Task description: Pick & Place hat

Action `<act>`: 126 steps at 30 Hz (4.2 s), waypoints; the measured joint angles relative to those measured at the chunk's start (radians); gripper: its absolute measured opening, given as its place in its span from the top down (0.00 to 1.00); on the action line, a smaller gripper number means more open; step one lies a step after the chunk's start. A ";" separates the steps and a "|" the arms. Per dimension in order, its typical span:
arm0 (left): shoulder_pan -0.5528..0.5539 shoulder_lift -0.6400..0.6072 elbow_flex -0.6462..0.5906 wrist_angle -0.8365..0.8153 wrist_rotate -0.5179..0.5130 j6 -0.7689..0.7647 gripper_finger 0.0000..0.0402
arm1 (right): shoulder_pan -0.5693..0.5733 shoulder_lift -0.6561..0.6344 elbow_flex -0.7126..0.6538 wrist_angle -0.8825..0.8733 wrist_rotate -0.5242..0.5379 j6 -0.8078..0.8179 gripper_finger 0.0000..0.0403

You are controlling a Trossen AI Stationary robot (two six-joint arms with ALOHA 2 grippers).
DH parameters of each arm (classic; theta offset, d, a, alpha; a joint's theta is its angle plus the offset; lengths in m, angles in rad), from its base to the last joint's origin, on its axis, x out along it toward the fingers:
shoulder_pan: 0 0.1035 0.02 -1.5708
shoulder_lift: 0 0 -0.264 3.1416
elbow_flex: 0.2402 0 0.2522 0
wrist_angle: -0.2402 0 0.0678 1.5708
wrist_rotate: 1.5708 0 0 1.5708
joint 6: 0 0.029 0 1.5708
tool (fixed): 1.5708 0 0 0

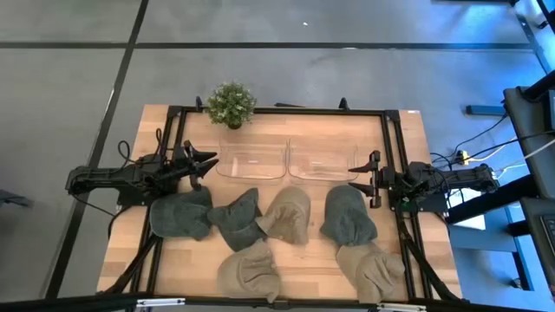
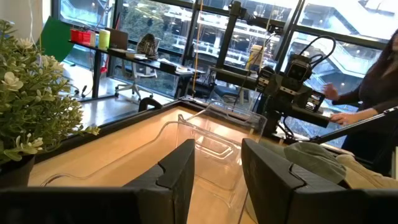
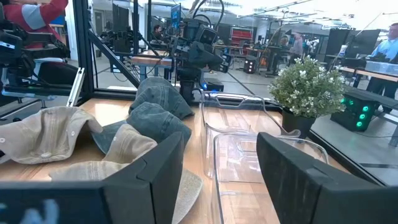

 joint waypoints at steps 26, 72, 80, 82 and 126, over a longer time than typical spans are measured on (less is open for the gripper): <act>0.000 0.000 0.000 0.000 0.000 0.000 0.68 | 0.000 0.000 0.000 0.000 0.000 0.000 0.49; 0.000 0.000 0.000 0.000 0.000 0.000 0.68 | 0.000 0.000 0.000 0.001 0.000 -0.039 0.49; 0.000 0.000 0.000 0.000 0.000 0.000 0.68 | 0.000 0.000 0.000 0.068 -0.006 0.023 0.49; 0.000 0.000 0.000 0.000 0.000 0.000 0.68 | 0.000 -0.001 0.000 0.156 -0.007 0.133 0.49; 0.000 0.000 0.000 0.056 -0.183 -0.079 0.68 | 0.698 1.427 1.132 -0.554 0.508 2.024 0.49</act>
